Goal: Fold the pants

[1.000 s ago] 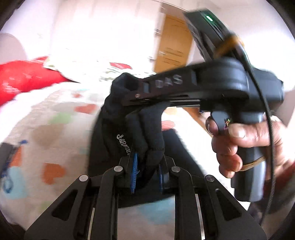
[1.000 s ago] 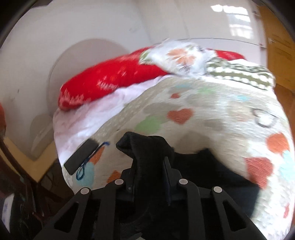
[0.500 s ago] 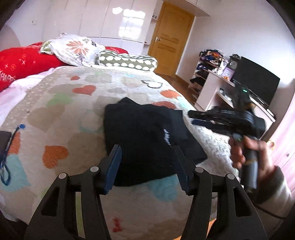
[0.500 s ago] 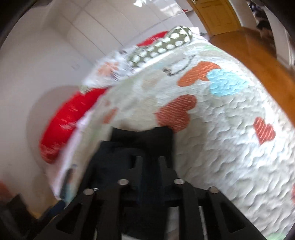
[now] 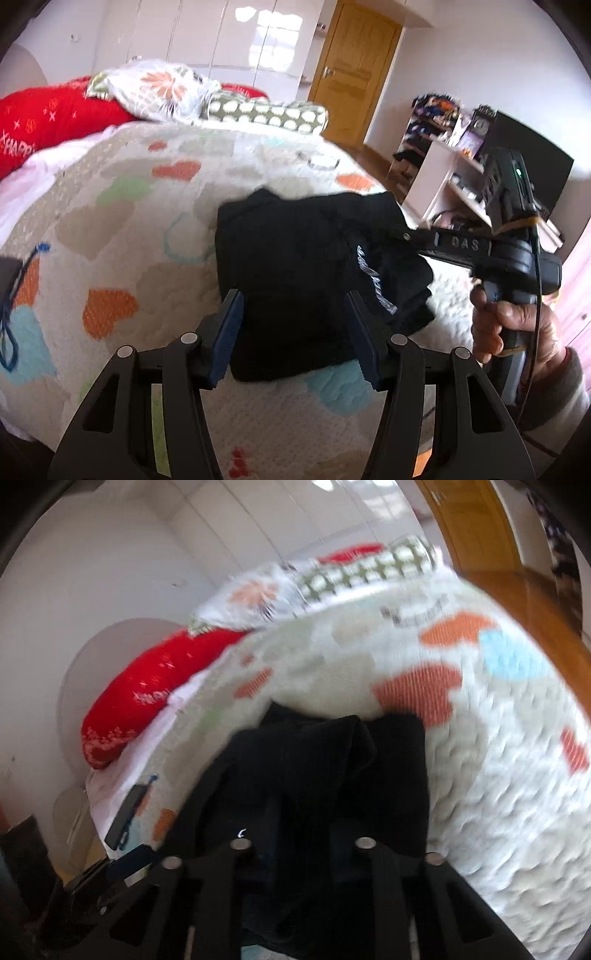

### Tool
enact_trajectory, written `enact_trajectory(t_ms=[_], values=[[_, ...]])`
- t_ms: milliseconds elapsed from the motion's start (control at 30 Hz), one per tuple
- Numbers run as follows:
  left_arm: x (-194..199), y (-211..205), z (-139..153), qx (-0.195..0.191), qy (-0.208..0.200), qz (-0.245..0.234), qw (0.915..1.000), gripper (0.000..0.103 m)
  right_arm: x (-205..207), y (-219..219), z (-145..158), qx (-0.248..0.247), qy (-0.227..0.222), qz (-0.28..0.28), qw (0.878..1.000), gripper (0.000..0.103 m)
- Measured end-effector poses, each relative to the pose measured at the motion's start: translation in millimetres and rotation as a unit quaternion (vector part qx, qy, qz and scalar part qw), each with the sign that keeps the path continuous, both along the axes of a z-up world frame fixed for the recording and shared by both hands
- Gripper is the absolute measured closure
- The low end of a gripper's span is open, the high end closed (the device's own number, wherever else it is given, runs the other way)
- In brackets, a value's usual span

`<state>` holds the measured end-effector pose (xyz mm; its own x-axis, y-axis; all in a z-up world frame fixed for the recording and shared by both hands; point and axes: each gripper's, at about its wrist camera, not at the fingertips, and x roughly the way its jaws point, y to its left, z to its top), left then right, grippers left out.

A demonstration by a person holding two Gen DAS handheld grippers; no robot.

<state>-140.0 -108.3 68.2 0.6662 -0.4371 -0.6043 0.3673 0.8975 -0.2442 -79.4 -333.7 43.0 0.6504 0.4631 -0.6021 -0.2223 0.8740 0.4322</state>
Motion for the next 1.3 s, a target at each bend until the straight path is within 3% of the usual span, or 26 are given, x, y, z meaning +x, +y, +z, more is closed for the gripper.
enact_trajectory(t_ms=[133,233,267,367,467,567,667,800,933,1033,1100,1300], values=[[6,-10,1,-0.004,0.000,-0.005,1.0000,0.046,-3,-10,1,-0.046,0.004,-0.020,0.999,0.089],[19,-20,-21,0.010,0.035,0.000,0.9993,0.046,4,-18,-21,-0.034,0.035,-0.030,0.998,0.087],[21,-22,-25,0.017,0.039,0.003,0.9991,0.046,5,-20,-26,-0.036,0.041,-0.039,0.998,0.084],[22,-24,-30,0.035,0.039,0.004,0.9986,0.045,1,-30,-21,-0.041,0.046,-0.060,0.996,0.058],[25,-20,-25,0.028,0.046,0.007,0.9985,0.045,-10,-32,0,-0.059,0.014,-0.076,0.995,0.057],[27,-17,-16,0.027,0.032,0.021,0.9989,0.045,-17,-23,25,-0.046,-0.030,-0.052,0.997,0.057],[31,-20,-15,0.031,0.030,0.021,0.9988,0.045,-9,-6,35,-0.043,-0.046,-0.023,0.998,0.059],[35,-28,-25,0.044,0.044,0.020,0.9979,0.045,12,17,25,-0.059,-0.034,-0.003,0.998,0.061],[37,-30,-30,0.046,0.043,0.020,0.9978,0.045,38,18,-8,-0.086,0.013,-0.022,0.996,0.064],[40,-33,-31,0.048,0.043,0.019,0.9978,0.043,51,6,-24,-0.053,0.032,-0.036,0.997,0.069],[41,-35,-31,0.052,0.042,0.020,0.9976,0.043,54,3,-25,-0.041,0.034,-0.037,0.998,0.069],[42,-34,-30,0.052,0.046,0.027,0.9972,0.043,32,7,-2,-0.065,0.016,-0.025,0.997,0.069]])
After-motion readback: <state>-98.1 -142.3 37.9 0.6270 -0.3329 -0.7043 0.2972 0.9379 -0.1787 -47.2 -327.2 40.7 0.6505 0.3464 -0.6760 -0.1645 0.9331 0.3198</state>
